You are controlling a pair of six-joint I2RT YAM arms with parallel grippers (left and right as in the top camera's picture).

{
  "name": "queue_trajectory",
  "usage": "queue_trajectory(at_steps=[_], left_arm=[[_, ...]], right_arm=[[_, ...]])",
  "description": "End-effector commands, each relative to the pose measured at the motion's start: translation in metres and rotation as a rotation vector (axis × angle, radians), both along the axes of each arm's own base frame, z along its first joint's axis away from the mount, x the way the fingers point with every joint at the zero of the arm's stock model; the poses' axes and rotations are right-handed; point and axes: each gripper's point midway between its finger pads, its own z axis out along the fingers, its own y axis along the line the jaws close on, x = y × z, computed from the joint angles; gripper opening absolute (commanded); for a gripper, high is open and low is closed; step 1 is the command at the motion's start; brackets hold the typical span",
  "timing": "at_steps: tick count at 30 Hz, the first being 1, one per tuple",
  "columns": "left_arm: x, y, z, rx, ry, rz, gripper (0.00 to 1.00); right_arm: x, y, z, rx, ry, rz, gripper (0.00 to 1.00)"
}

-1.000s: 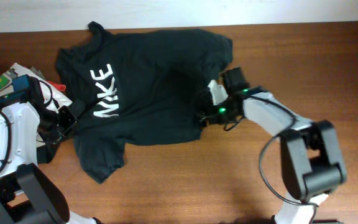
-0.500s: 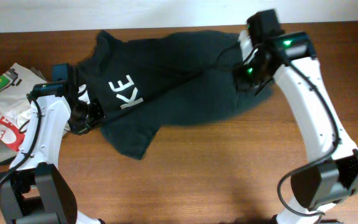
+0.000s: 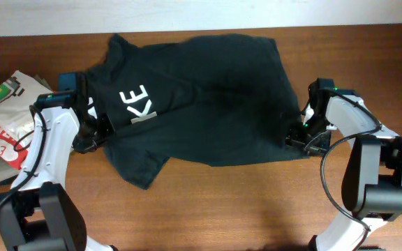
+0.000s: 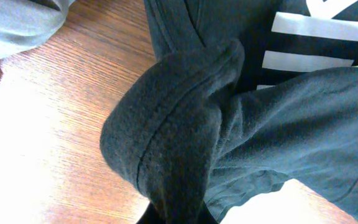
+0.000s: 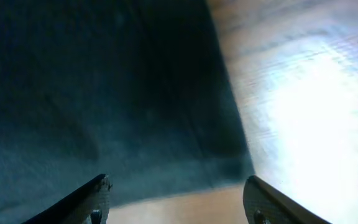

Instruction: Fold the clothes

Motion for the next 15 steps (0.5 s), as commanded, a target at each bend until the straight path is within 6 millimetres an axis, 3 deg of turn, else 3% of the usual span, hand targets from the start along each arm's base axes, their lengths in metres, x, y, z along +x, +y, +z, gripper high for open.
queue_trajectory(at_steps=[1, 2, 4, 6, 8, 9, 13, 15], left_arm=[[0.003, 0.002, 0.007, 0.02, -0.022, -0.016, 0.0], [0.003, 0.002, 0.007, 0.02, -0.022, -0.016, 0.0], [0.003, 0.002, 0.007, 0.02, -0.022, -0.016, 0.0], [0.003, 0.002, 0.007, 0.02, -0.022, -0.016, 0.0], [0.005, 0.003, 0.007, 0.021, -0.03, -0.016, 0.0], [0.013, 0.003, 0.008, 0.021, -0.062, -0.016, 0.0], [0.025, -0.009, 0.006, 0.025, -0.107, -0.053, 0.0], [0.028, -0.022, -0.002, 0.025, -0.123, -0.091, 0.0]], right_arm=[[-0.006, 0.01, -0.014, 0.041, -0.02, -0.055, 0.65], [-0.003, 0.015, -0.019, 0.07, -0.042, -0.057, 0.59], [-0.001, 0.019, -0.024, 0.098, -0.064, -0.058, 0.37], [0.007, 0.017, -0.024, 0.091, -0.1, -0.058, 0.04], [0.01, 0.004, -0.024, 0.033, -0.104, -0.064, 0.04], [0.008, -0.027, -0.016, -0.089, -0.075, -0.09, 0.04], [0.018, -0.092, 0.029, -0.196, -0.108, -0.218, 0.04], [0.018, -0.097, 0.034, -0.186, -0.114, -0.211, 0.04]])
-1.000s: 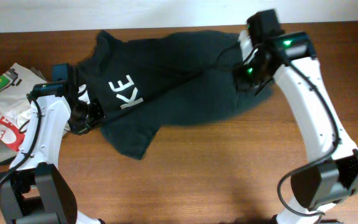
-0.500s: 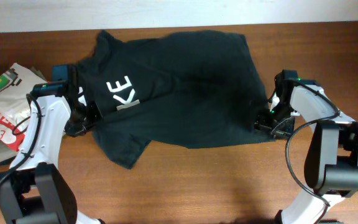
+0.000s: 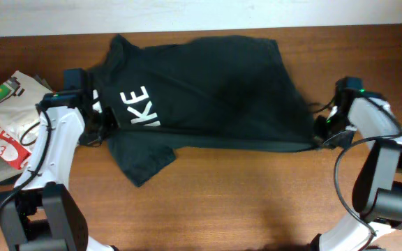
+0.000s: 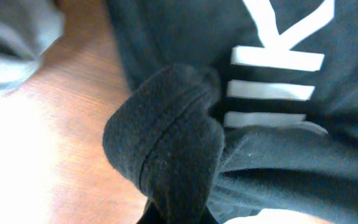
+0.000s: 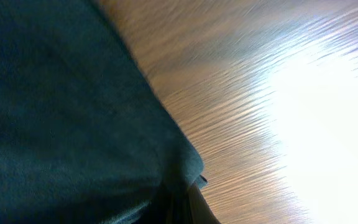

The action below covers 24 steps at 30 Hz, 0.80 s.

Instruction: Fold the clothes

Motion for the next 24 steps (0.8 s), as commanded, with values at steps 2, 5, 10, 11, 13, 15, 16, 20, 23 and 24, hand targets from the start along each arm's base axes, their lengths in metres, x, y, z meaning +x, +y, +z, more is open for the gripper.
queue_trajectory(at_steps=[2, 5, 10, 11, 13, 15, 16, 20, 23, 24], left_arm=[[0.01, -0.024, -0.016, 0.025, -0.061, -0.087, 0.01], [0.011, -0.031, -0.026, 0.024, -0.059, -0.109, 0.0], [0.038, -0.04, 0.079, 0.017, -0.273, -0.261, 0.0], [0.044, -0.036, 0.125, 0.034, -0.364, -0.26, 0.0], [0.044, -0.024, 0.188, 0.058, -0.489, -0.23, 0.0], [0.036, -0.012, 0.238, 0.084, -0.594, -0.197, 0.0], [0.03, -0.004, 0.26, 0.099, -0.646, -0.176, 0.0], [-0.004, 0.021, 0.322, 0.155, -0.808, -0.099, 0.0], [-0.019, 0.022, 0.345, 0.165, -0.887, -0.092, 0.0], [-0.015, 0.023, 0.345, 0.166, -0.891, -0.092, 0.0]], right_arm=[[0.003, -0.02, 0.016, -0.077, -0.012, 0.007, 0.04], [0.003, -0.014, 0.016, -0.074, -0.007, 0.025, 0.04], [0.039, -0.017, 0.128, -0.043, -0.216, 0.089, 0.04], [0.045, -0.019, 0.168, -0.072, -0.29, 0.106, 0.04], [0.047, -0.019, 0.241, -0.122, -0.43, 0.109, 0.04], [0.034, -0.015, 0.303, -0.165, -0.549, 0.11, 0.04], [0.024, -0.013, 0.33, -0.186, -0.605, 0.11, 0.04], [-0.006, -0.019, 0.403, -0.277, -0.801, 0.067, 0.04], [-0.02, -0.035, 0.422, -0.334, -0.845, 0.034, 0.04], [-0.014, -0.037, 0.414, -0.325, -0.822, 0.042, 0.04]])
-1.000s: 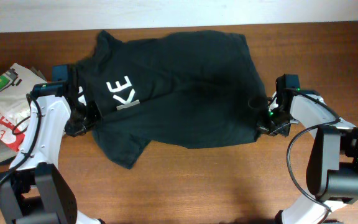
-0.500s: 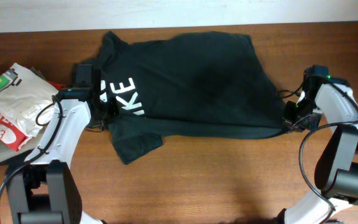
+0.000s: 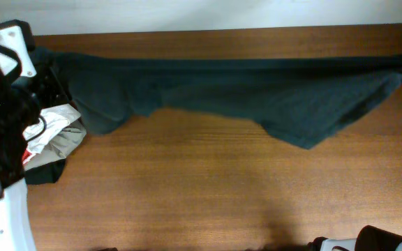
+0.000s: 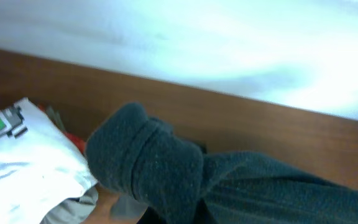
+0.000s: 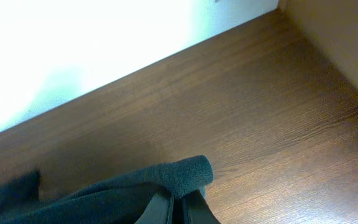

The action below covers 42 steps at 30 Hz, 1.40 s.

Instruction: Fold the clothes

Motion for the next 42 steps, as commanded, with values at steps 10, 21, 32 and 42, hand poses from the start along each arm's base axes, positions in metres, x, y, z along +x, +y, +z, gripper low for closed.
queue_trajectory(at_steps=[10, 21, 32, 42], left_arm=[[0.182, 0.006, -0.085, -0.005, -0.036, -0.104, 0.0], [0.175, -0.025, -0.035, -0.133, -0.054, -0.172, 0.0], [-0.018, -0.047, -0.358, -0.216, 1.333, -0.226, 0.0], [-0.075, -0.052, -0.345, -0.223, 1.387, -0.247, 0.0]], right_arm=[[0.167, -0.019, -0.13, -0.026, 0.188, 0.134, 0.04], [0.164, -0.064, -0.056, -0.191, 0.018, -0.045, 0.04], [-0.013, -0.073, -0.367, 0.103, 1.087, -0.193, 0.04], [-0.05, -0.071, -0.372, 0.212, 1.19, -0.259, 0.04]])
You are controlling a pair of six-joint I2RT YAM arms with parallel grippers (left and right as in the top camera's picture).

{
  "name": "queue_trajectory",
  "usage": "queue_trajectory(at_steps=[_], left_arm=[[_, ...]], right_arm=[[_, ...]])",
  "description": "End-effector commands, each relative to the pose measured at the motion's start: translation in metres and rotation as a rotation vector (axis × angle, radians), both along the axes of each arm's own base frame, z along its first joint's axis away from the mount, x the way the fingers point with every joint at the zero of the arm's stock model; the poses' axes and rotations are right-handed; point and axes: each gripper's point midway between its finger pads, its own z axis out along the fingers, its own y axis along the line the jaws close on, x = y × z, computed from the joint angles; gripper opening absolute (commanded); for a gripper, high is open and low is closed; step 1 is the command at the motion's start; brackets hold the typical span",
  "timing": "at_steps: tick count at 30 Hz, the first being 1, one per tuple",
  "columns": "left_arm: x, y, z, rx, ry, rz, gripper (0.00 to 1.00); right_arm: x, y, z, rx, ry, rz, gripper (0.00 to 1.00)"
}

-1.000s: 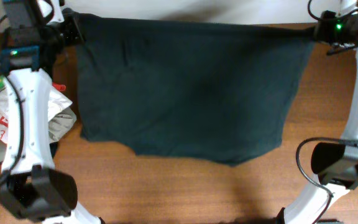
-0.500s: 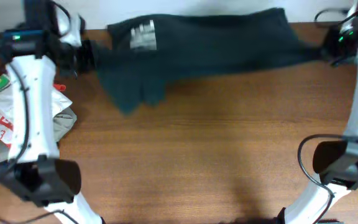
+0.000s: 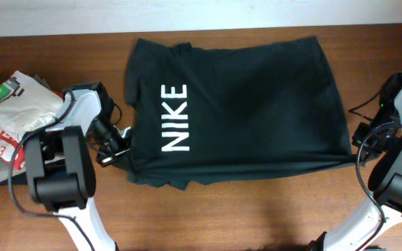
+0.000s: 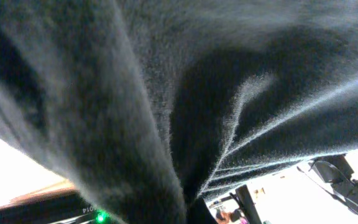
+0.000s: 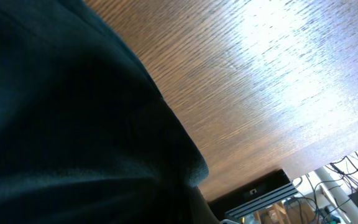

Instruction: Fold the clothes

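Note:
A black T-shirt [image 3: 243, 104] with white NIKE lettering [image 3: 174, 118] lies spread flat, print up, across the wooden table [image 3: 257, 209]. At its front left corner my left gripper [image 3: 119, 148] is shut on the cloth. In the left wrist view dark fabric [image 4: 135, 93] fills the frame and hides the fingers. At the front right corner my right gripper [image 3: 355, 151] is shut on the hem. In the right wrist view the fabric [image 5: 61, 124] runs down into the hidden jaws beside bare wood [image 5: 278, 74].
A heap of light clothes and printed packaging [image 3: 9, 104] sits at the table's left edge, just beyond my left arm. A cable [image 3: 367, 108] trails by the right arm. The wall runs along the table's back edge.
The shirt was stretched taut in the air along the back of the table between my raised, far-apart grippers. Now it lies flat, print up, with both grippers low at its front corners.
The shirt first lay rumpled, my left gripper shut on its left side and my right gripper open at its right hem. Then the right was shut on the hem. After that both held it stretched in the air. Now it lies spread flat.

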Motion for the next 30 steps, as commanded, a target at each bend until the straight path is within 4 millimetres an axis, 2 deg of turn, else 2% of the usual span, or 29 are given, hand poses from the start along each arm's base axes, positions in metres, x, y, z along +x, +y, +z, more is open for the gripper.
queue_trajectory(at_steps=[1, 3, 4, 6, 7, 9, 11, 12, 13, 14, 15, 16, 17, 20, 23, 25, 27, 28, 29, 30], left_arm=[[0.027, 0.009, 0.037, 0.038, -0.277, -0.019, 0.0], [0.055, 0.007, 0.04, 0.028, -0.425, -0.009, 0.0], [0.067, 0.007, 0.039, 0.022, -0.474, 0.002, 0.0], [0.118, -0.01, 0.049, -0.102, -0.662, 0.124, 0.0], [0.141, -0.012, 0.054, -0.123, -0.75, 0.149, 0.0], [0.169, -0.012, 0.06, -0.118, -0.851, 0.194, 0.01], [0.198, -0.016, 0.064, -0.101, -0.973, 0.165, 0.04], [0.208, -0.014, 0.061, -0.059, -1.012, 0.15, 0.04], [0.216, -0.009, 0.058, -0.018, -1.04, 0.146, 0.05], [0.223, -0.005, 0.054, 0.009, -1.059, 0.146, 0.24], [0.224, -0.005, 0.048, 0.008, -1.051, 0.146, 0.7], [0.218, -0.005, 0.039, 0.009, -1.011, 0.146, 0.87], [0.207, -0.007, 0.029, 0.01, -0.947, 0.144, 0.92], [0.173, -0.012, 0.013, 0.011, -0.792, 0.131, 0.92], [0.158, -0.039, 0.007, -0.024, -0.776, -0.008, 0.92], [0.146, -0.055, -0.004, 0.011, -0.765, -0.107, 0.92], [0.136, -0.065, -0.015, 0.069, -0.752, -0.187, 0.92], [0.13, -0.071, -0.02, 0.101, -0.748, -0.232, 0.92], [0.126, -0.077, -0.023, 0.141, -0.749, -0.281, 0.91], [0.124, -0.083, -0.024, 0.153, -0.754, -0.308, 0.91]], right_arm=[[0.012, 0.001, 0.006, -0.063, -0.033, 0.04, 0.04], [0.034, 0.001, 0.002, -0.082, -0.113, 0.059, 0.04], [0.051, 0.001, 0.001, -0.073, -0.19, 0.048, 0.04], [0.095, 0.001, 0.001, -0.041, -0.381, 0.032, 0.04], [0.114, 0.005, 0.002, -0.007, -0.466, 0.061, 0.04], [0.148, 0.018, 0.007, 0.042, -0.609, 0.121, 0.04], [0.174, 0.021, 0.013, 0.008, -0.697, 0.164, 0.04], [0.183, 0.022, 0.015, -0.005, -0.725, 0.177, 0.1], [0.19, 0.023, 0.016, -0.014, -0.749, 0.188, 0.24], [0.195, 0.023, 0.014, -0.018, -0.763, 0.194, 0.41], [0.195, 0.023, 0.011, -0.018, -0.755, 0.194, 0.73], [0.186, 0.02, 0.005, -0.027, -0.712, 0.187, 0.78], [0.171, 0.015, -0.002, -0.056, -0.632, 0.182, 0.79], [0.142, 0.018, -0.02, -0.046, -0.513, 0.176, 0.76], [0.126, 0.026, -0.05, -0.022, -0.482, 0.174, 0.7], [0.114, 0.031, -0.07, -0.014, -0.465, 0.172, 0.56], [0.105, 0.035, -0.082, -0.008, -0.45, 0.17, 0.31], [0.099, 0.036, -0.086, -0.002, -0.437, 0.169, 0.14], [0.097, 0.037, -0.087, 0.001, -0.429, 0.168, 0.04], [0.096, 0.037, -0.087, -0.001, -0.423, 0.168, 0.04]])
